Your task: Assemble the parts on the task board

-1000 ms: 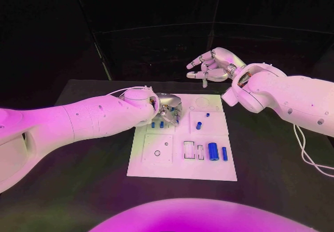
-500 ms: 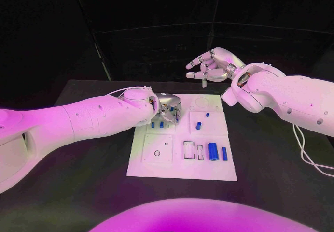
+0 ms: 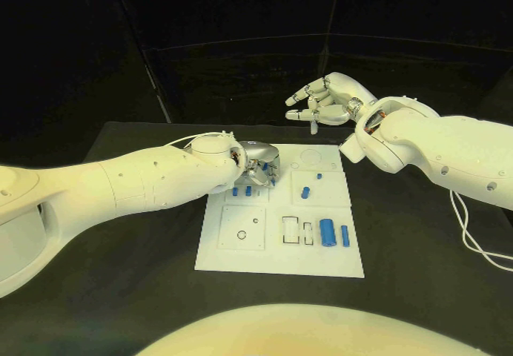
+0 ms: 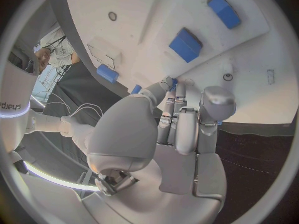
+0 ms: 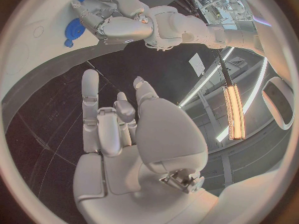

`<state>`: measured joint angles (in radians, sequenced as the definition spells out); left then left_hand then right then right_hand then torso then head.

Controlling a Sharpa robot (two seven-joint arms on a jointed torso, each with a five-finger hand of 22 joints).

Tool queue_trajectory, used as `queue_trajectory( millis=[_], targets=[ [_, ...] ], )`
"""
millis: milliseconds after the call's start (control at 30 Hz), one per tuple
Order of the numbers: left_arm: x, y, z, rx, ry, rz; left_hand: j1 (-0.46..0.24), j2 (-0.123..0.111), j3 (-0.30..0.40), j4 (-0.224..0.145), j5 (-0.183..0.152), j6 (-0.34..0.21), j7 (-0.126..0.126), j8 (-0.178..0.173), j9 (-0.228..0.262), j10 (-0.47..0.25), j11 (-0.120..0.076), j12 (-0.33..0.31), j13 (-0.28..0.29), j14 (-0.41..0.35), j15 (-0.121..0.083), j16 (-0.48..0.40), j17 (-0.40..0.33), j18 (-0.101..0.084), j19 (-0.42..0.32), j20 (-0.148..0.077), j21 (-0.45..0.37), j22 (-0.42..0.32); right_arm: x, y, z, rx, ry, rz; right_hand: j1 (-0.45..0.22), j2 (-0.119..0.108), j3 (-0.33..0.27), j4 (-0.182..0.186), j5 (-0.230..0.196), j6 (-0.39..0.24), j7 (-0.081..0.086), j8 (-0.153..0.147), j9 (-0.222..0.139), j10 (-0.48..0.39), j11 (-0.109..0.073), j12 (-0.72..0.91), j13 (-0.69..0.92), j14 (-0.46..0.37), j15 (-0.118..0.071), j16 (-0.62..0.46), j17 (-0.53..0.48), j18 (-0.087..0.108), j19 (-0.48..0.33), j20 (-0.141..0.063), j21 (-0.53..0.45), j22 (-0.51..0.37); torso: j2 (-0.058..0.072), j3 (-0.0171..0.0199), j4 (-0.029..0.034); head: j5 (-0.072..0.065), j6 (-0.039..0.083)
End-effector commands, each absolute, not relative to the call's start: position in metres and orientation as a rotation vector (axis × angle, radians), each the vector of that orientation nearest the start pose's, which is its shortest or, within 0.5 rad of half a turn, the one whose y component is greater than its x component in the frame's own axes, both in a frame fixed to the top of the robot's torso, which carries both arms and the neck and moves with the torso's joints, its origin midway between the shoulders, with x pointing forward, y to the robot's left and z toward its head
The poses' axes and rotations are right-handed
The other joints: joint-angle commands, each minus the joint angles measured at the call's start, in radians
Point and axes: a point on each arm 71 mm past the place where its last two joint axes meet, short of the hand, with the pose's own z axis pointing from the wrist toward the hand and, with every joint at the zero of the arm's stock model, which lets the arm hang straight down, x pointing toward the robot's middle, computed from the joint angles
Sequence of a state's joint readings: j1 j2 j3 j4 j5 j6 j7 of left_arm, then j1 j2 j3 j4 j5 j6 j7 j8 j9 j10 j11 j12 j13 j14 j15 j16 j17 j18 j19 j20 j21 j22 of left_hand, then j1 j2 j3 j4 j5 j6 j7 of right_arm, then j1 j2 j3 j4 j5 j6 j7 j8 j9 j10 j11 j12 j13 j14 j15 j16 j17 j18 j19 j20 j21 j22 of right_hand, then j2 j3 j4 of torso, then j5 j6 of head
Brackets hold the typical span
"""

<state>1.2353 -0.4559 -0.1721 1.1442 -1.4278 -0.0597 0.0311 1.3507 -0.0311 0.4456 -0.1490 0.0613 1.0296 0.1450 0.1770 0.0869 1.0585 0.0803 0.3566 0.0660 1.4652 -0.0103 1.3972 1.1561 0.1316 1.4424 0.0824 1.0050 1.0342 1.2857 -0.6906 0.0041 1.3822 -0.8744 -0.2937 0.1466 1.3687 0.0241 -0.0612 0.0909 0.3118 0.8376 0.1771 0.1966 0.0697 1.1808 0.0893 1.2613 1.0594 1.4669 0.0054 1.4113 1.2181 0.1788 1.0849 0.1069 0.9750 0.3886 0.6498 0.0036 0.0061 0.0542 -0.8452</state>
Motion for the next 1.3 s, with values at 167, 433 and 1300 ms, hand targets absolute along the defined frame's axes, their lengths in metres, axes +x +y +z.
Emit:
queue_trajectory(
  millis=[167,433,1300],
  targets=[
    [0.521,0.098,-0.238,0.44,1.873,-0.736,-0.008,-0.015,0.047,-0.011,-0.001,0.008,0.013,-0.013,-0.003,0.022,0.005,-0.039,0.0,0.022,0.006,0.007,0.0,-0.014,-0.001,0.008,0.014,0.011,0.525,-0.159,-0.127,0.208,1.573,1.149,0.003,0.003,-0.005,-0.002,0.006,-0.006,-0.003,0.005,0.001,0.001,-0.003,0.003,0.001,0.03,0.0,-0.005,0.0,0.007,-0.001,0.003,-0.006,-0.002,0.0,-0.0008,-0.0005,-0.006,0.001],
    [0.522,0.104,-0.231,0.405,1.835,-0.755,-0.016,-0.026,0.075,-0.018,-0.002,0.02,0.014,-0.02,-0.004,0.042,0.005,-0.065,0.001,0.023,0.007,0.009,-0.001,-0.015,0.002,0.009,0.026,0.024,0.525,-0.16,-0.127,0.21,1.571,1.146,0.003,0.004,-0.005,-0.002,0.008,-0.006,-0.003,0.005,0.001,0.002,-0.003,0.004,0.001,0.03,0.0,-0.005,0.0,0.007,0.0,0.003,-0.007,-0.002,-0.001,-0.0007,0.0007,-0.006,0.002],
    [0.526,0.155,-0.2,0.233,1.85,-0.754,-0.036,-0.038,0.084,-0.012,-0.002,0.034,0.011,-0.025,-0.004,0.062,0.002,-0.088,0.002,0.024,0.004,0.008,-0.007,-0.016,0.004,0.008,0.035,0.033,0.527,-0.165,-0.127,0.215,1.568,1.137,0.003,0.004,-0.005,-0.002,0.008,-0.006,-0.003,0.005,0.001,0.002,-0.003,0.004,0.001,0.03,0.0,-0.005,0.0,0.007,0.0,0.003,-0.007,-0.002,-0.001,-0.0011,0.004,0.006,0.006]
  ],
)
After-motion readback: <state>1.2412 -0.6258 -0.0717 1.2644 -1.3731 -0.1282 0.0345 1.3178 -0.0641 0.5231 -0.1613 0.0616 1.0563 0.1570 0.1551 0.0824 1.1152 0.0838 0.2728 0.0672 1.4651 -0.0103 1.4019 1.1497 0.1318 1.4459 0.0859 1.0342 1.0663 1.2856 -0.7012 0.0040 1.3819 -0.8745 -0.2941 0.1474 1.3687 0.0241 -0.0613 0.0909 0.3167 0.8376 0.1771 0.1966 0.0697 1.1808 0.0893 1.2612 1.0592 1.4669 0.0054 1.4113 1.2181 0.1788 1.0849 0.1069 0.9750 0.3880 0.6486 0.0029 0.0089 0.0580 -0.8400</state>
